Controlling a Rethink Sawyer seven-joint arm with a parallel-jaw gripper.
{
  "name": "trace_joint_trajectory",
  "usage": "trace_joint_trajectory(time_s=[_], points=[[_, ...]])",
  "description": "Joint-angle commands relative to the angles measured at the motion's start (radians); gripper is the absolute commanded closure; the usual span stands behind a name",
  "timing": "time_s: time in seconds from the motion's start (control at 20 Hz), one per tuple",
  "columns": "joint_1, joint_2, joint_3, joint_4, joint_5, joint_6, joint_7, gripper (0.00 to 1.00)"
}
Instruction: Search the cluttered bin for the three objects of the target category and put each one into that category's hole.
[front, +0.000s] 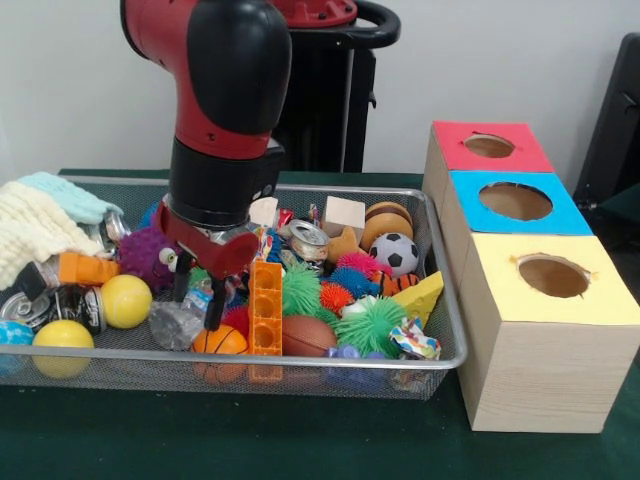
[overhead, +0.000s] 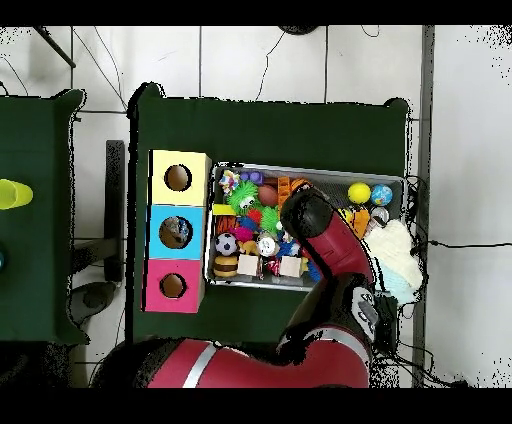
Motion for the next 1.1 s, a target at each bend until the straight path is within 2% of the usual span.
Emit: trace_joint_trajectory(time_s=[0.05, 0.45, 1.1], points=[[0.021, 0.097, -0.005, -0.056, 0.009, 0.08, 0.26, 0.0], [0.058, 0.153, -0.059, -0.089, 0.043, 0.044, 0.294, 0.0], [0.074, 0.212, -0.053, -0.109, 0.067, 0.024, 0.306, 0.0]])
